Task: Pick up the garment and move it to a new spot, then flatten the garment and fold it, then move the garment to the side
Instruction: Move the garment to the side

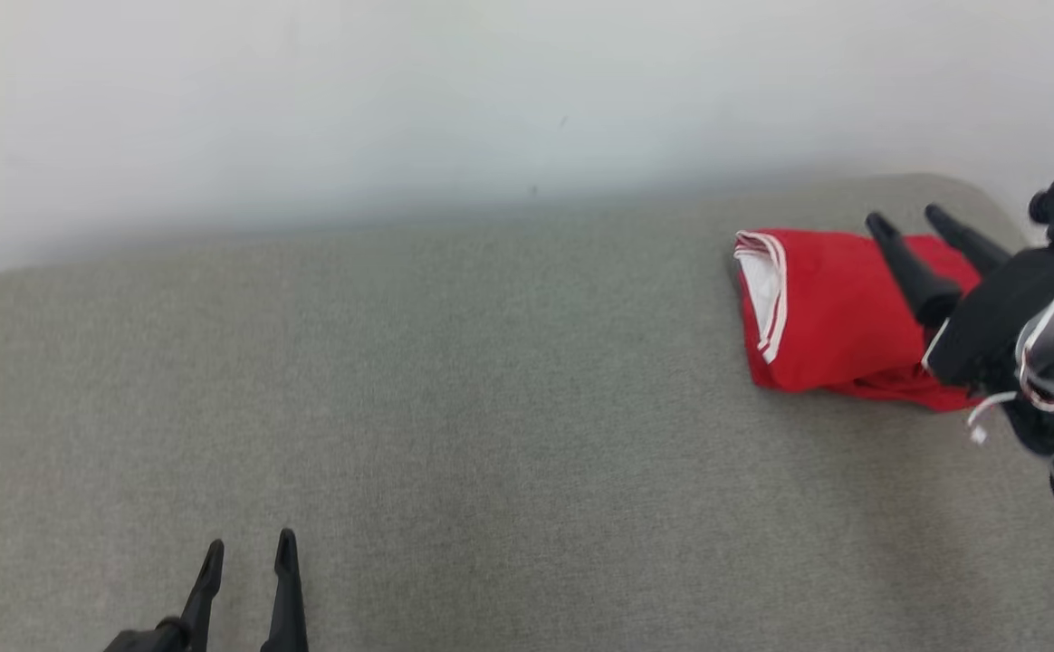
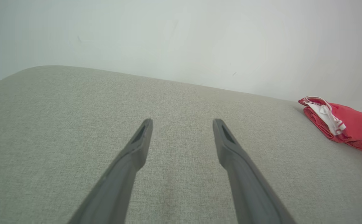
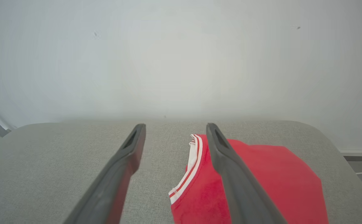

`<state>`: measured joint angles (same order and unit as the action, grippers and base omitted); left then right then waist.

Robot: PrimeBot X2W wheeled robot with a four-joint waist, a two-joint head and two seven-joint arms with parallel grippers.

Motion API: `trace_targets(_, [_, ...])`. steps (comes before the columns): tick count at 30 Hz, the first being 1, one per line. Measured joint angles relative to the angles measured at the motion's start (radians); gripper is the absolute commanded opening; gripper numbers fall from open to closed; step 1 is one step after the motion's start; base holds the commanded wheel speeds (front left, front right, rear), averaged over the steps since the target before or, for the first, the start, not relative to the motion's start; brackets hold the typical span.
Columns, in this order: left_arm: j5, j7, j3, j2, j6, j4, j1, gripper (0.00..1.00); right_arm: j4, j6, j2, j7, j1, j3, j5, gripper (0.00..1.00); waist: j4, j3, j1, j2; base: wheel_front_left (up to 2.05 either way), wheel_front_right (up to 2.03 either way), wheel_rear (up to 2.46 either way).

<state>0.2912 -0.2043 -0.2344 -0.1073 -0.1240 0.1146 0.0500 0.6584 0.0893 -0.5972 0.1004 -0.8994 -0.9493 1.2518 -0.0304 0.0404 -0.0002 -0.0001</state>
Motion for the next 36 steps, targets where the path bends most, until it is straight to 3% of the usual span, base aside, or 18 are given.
trace_targets(5, [0.000,-0.005,0.020,-0.005,0.000,-0.020,0.045,1.00,-0.080,-0.012,-0.013,0.083,0.099,-0.007,-0.013,1.00,-0.020,-0.050,-0.0001,-0.0001,0.00,0.00,0.00])
trace_targets(11, [0.000,-0.005,0.035,-0.008,0.000,-0.053,0.098,1.00,-0.191,-0.066,-0.054,0.139,0.191,-0.007,-0.043,1.00,-0.050,-0.099,-0.0001,-0.0001,0.00,0.00,0.00])
trace_targets(19, [-0.012,-0.007,0.059,-0.017,0.000,-0.076,0.139,1.00,-0.323,-0.167,-0.086,0.148,0.331,0.009,-0.078,1.00,-0.067,-0.134,0.0001,0.0000,0.00,0.00,0.00])
trace_targets(23, [-0.034,0.008,0.060,-0.029,0.000,-0.078,0.153,1.00,-0.369,-0.196,-0.117,0.151,0.406,0.039,-0.091,1.00,-0.067,-0.145,0.0000,0.0000,0.00,0.00,0.00])
trace_targets(26, [-0.037,0.012,0.076,-0.030,0.000,-0.091,0.164,1.00,-0.384,-0.213,-0.136,0.152,0.465,0.066,-0.101,1.00,-0.062,-0.150,0.0001,0.0000,0.00,0.00,0.00])
trace_targets(36, [-0.043,0.030,0.120,-0.018,0.000,-0.105,0.193,1.00,-0.412,-0.218,-0.115,0.152,0.656,0.228,-0.141,1.00,-0.066,-0.155,0.0001,0.0000,0.00,0.00,0.00])
